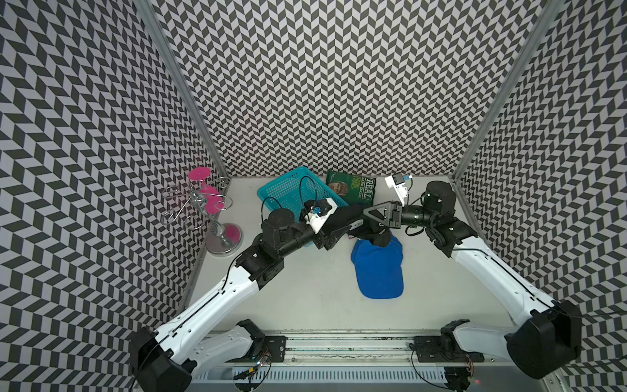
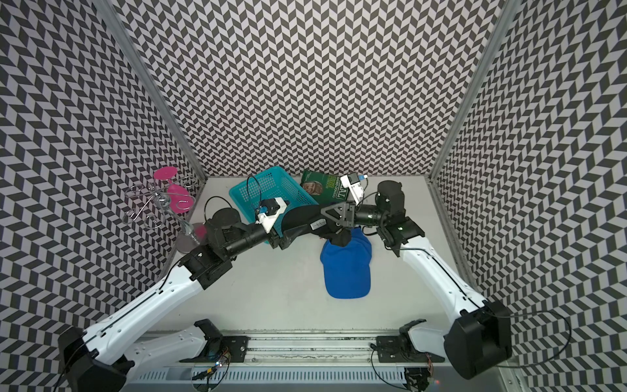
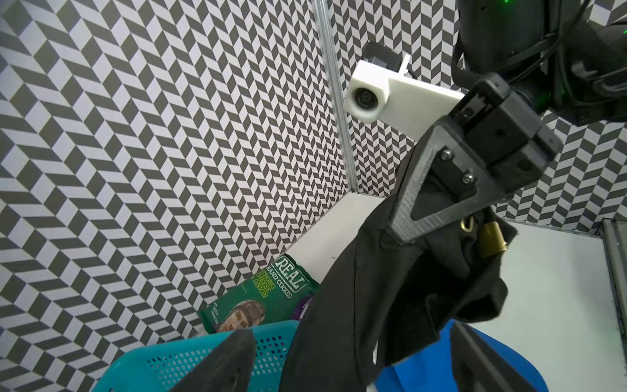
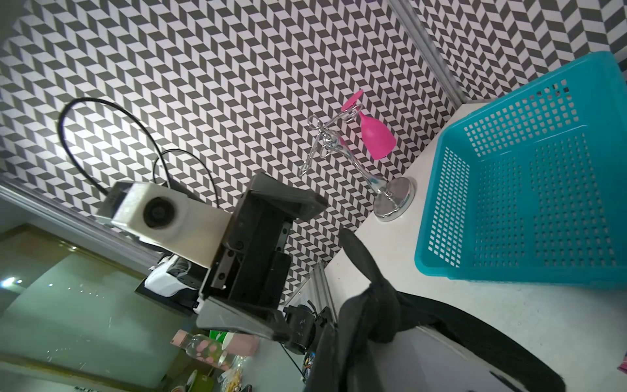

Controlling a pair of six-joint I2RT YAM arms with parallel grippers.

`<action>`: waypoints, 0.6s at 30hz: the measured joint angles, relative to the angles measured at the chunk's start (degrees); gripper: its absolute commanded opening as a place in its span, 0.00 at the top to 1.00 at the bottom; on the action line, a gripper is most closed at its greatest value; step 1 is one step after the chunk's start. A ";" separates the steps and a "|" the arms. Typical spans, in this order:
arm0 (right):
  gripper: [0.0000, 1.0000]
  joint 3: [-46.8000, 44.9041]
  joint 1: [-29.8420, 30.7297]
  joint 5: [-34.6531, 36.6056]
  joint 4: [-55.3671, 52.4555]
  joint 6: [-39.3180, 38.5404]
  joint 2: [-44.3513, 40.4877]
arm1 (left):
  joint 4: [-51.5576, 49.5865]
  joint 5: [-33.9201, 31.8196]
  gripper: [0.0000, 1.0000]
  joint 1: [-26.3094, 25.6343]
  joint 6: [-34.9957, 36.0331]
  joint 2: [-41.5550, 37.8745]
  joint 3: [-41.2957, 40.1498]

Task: Turn the baseball cap inside out
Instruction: Turn over the baseball cap.

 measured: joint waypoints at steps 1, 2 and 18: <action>0.96 0.11 0.00 -0.72 0.74 0.90 0.00 | 1.20 0.24 0.22 -0.22 0.42 1.25 0.00; 0.95 0.17 0.02 -1.40 1.38 1.68 0.04 | 2.14 0.26 0.24 -0.42 0.72 2.36 0.00; 0.93 2.80 0.00 -8.15 2.95 4.48 2.93 | 10.29 -6.38 0.38 -7.80 5.90 11.37 3.30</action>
